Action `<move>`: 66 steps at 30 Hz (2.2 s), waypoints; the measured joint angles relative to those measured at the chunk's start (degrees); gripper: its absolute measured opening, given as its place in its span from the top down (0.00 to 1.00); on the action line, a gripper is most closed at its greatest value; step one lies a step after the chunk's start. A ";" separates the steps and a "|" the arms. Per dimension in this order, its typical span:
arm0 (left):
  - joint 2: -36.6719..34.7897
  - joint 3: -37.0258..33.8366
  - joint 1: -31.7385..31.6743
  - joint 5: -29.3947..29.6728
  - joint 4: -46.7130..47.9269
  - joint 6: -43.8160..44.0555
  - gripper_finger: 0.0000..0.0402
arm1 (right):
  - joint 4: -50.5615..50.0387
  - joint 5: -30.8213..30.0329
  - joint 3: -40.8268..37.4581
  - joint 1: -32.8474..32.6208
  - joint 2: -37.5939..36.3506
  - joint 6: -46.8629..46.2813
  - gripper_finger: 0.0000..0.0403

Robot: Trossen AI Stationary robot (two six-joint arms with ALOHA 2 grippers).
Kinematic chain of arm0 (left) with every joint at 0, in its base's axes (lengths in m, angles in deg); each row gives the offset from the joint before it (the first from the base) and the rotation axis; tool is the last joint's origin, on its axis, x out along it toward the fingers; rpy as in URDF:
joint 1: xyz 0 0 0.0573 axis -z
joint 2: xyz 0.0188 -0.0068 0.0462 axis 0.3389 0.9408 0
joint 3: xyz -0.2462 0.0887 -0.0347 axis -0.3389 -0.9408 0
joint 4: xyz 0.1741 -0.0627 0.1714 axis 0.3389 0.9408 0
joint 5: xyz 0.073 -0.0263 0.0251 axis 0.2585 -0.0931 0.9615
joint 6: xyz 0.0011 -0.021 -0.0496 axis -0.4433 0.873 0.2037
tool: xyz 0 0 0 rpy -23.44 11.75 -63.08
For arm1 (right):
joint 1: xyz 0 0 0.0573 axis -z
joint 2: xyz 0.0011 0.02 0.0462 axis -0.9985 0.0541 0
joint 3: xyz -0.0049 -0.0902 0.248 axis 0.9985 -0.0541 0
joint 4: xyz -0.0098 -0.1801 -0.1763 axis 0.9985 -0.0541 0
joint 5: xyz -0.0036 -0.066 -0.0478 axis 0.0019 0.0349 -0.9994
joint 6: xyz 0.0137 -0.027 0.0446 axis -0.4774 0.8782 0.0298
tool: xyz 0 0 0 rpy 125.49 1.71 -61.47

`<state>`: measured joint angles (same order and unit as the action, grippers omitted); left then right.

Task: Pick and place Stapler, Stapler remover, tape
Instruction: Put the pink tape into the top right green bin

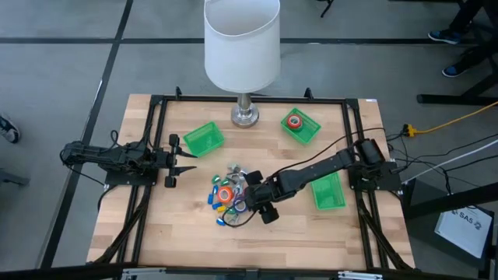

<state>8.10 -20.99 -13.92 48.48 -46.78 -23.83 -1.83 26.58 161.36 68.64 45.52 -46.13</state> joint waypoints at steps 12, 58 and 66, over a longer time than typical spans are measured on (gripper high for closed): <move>0.00 -0.01 0.01 0.01 -0.01 0.00 0.61 | 1.33 0.00 -1.62 1.25 -0.02 -0.17 0.47; 0.00 -0.02 0.01 -0.17 0.01 0.00 0.61 | -9.75 3.48 5.54 3.14 4.94 -7.53 0.89; 0.00 -0.02 0.00 -0.17 0.01 0.00 0.61 | -22.75 3.27 16.55 3.84 4.92 -9.22 0.89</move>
<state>8.10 -21.01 -13.92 48.30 -46.77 -23.83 -24.58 29.85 177.91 72.48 50.44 -55.35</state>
